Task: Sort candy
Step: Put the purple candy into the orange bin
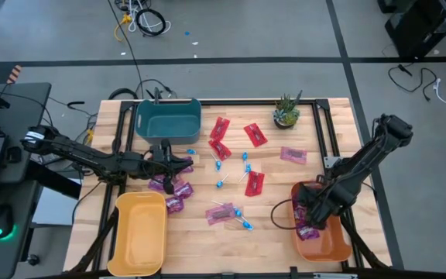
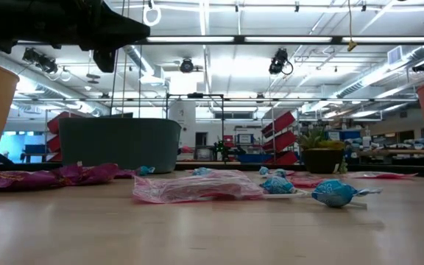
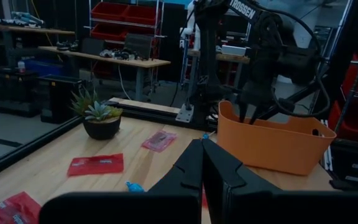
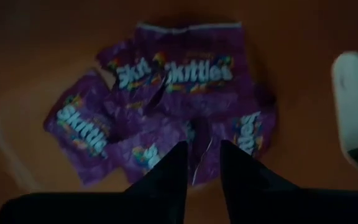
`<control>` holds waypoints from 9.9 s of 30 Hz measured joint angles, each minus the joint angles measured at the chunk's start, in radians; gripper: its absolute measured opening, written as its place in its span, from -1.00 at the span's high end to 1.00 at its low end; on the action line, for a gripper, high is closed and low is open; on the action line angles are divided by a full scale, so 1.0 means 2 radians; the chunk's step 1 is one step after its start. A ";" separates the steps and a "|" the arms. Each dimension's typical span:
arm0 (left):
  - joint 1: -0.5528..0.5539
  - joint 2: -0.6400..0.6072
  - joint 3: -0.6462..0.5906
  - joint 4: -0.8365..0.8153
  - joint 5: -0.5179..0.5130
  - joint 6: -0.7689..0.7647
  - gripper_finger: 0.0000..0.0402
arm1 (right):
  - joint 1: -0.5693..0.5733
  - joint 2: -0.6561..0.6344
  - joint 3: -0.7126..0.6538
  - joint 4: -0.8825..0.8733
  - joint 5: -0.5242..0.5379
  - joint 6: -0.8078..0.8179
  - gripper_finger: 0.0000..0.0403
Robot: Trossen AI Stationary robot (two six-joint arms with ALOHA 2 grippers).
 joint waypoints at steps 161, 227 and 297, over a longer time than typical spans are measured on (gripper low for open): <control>0.000 0.000 0.000 0.037 -0.030 -0.026 0.97 | -0.345 0.494 0.200 0.868 -0.013 -0.668 0.16; 0.000 0.000 0.000 0.043 -0.039 -0.029 0.97 | -0.350 0.502 0.201 0.861 -0.032 -0.711 1.00; 0.000 0.000 0.000 0.037 -0.039 -0.026 0.97 | -0.340 0.470 0.201 0.770 0.008 -0.652 0.41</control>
